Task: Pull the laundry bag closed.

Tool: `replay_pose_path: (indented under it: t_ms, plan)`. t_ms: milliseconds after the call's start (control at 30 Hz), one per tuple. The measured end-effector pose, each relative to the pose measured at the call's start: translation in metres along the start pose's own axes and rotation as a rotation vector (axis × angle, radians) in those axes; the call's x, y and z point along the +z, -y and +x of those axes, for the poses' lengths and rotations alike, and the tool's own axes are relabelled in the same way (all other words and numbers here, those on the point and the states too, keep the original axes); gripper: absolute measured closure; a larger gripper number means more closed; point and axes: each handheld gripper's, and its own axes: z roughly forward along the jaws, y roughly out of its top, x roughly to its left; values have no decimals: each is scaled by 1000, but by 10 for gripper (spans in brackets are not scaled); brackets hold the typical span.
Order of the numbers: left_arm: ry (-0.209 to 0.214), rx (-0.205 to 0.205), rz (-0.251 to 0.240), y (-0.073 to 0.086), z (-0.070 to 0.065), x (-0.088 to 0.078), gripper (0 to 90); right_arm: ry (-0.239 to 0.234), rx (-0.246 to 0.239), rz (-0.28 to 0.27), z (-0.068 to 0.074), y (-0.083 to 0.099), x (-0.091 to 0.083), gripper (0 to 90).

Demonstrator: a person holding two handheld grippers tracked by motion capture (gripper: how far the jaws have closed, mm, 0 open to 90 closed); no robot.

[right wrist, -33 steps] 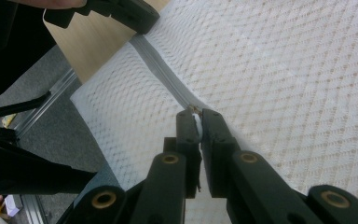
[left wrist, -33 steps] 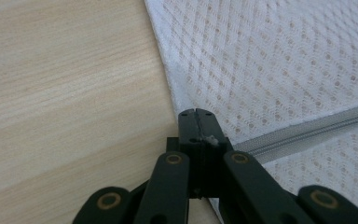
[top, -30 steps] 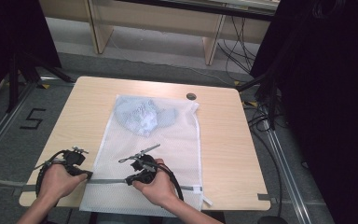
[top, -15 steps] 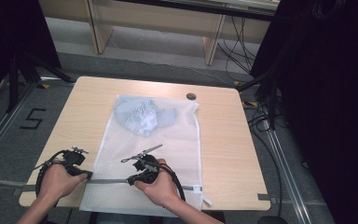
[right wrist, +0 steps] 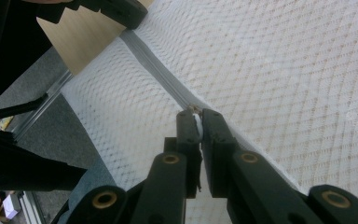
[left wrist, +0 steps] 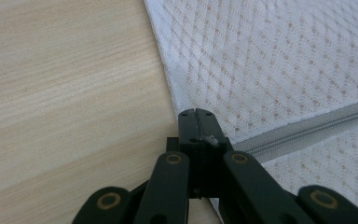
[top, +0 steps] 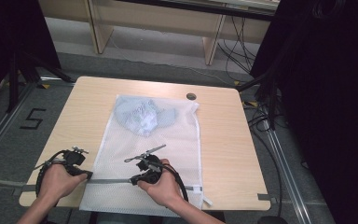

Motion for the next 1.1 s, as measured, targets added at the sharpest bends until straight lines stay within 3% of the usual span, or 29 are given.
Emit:
replay_pose_path:
  t_ms: [1100]
  plan:
    - [-1,1,-2,0,0,0,900,14,25,9,-12,8,-13,870]
